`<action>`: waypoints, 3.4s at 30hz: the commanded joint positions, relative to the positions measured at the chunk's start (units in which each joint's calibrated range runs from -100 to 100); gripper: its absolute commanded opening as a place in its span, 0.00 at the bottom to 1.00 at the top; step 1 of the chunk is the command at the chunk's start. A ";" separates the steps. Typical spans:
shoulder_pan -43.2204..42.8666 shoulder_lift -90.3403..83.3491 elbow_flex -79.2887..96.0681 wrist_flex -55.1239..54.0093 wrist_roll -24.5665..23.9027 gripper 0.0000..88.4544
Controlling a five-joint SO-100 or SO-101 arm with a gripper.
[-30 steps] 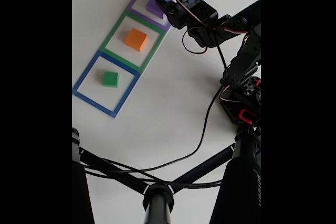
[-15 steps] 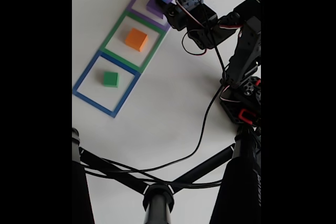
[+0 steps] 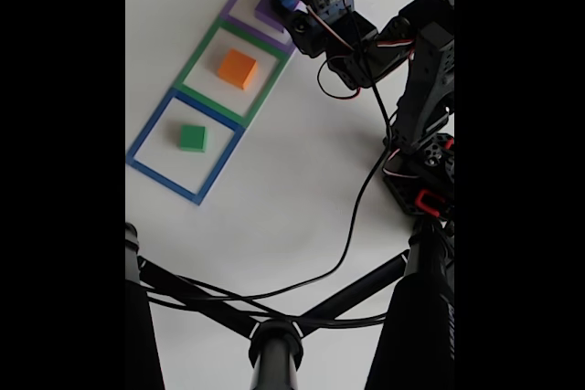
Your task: Tower of hanoi
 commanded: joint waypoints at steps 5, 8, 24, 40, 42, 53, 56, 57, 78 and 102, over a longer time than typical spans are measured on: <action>0.68 -0.84 0.03 -1.86 0.20 0.23; 0.88 -2.46 0.39 -1.13 0.20 0.24; -1.04 -52.76 -2.06 60.09 0.20 0.01; -12.84 -57.93 -74.16 148.83 0.20 0.00; -15.33 -57.53 -80.34 153.69 0.20 0.00; -26.26 -57.53 -80.52 153.69 0.20 0.00; -29.52 -56.15 -78.97 153.61 0.20 0.00; -30.09 -55.75 -77.88 153.37 0.20 0.00; -39.11 -65.68 -17.88 96.85 0.20 0.31; -38.05 -34.68 9.57 28.43 0.20 0.32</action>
